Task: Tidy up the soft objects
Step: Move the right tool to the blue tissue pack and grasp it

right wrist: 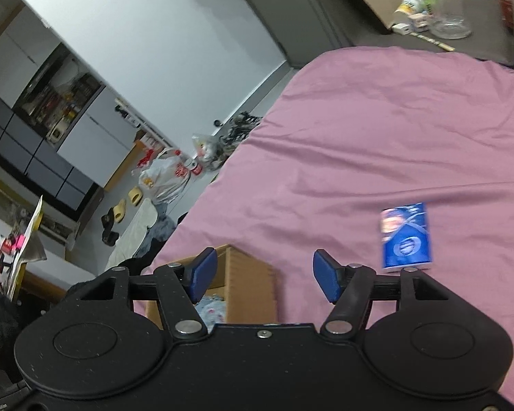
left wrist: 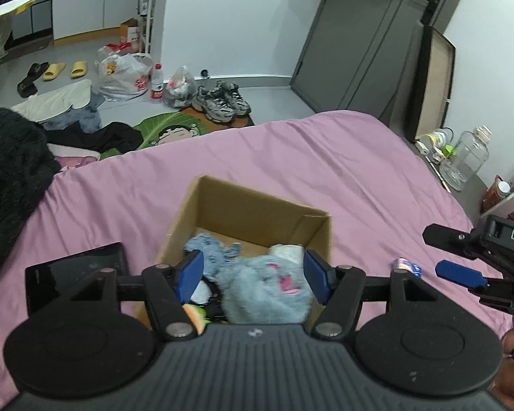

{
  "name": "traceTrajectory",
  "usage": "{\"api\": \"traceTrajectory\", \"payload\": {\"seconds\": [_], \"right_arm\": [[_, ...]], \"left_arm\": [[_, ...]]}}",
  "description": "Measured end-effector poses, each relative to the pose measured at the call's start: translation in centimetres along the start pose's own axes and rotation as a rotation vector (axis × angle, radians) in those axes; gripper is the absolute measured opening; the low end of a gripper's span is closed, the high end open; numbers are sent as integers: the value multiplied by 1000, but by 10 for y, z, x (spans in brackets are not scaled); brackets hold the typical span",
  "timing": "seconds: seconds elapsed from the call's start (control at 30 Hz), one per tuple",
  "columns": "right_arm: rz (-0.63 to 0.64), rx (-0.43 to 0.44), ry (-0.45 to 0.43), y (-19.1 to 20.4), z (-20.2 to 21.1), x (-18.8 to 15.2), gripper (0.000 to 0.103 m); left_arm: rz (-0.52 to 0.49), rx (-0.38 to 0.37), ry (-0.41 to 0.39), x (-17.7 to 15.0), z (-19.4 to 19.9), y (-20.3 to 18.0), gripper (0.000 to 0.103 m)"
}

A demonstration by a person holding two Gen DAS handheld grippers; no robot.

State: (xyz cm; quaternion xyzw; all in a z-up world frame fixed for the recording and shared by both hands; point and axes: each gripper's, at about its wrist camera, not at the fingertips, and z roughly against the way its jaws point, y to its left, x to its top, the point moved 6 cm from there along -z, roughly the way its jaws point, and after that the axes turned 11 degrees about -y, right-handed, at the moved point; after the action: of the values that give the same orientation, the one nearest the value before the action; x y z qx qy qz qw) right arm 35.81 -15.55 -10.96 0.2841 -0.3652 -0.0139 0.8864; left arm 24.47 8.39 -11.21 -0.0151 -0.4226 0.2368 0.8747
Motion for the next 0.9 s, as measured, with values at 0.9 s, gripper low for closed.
{"api": "traceTrajectory", "payload": {"seconds": [0.9], "right_arm": [[-313, -81, -16, -140, -3, 17, 51]], "left_arm": [[-67, -73, 17, -27, -46, -138, 63]]}}
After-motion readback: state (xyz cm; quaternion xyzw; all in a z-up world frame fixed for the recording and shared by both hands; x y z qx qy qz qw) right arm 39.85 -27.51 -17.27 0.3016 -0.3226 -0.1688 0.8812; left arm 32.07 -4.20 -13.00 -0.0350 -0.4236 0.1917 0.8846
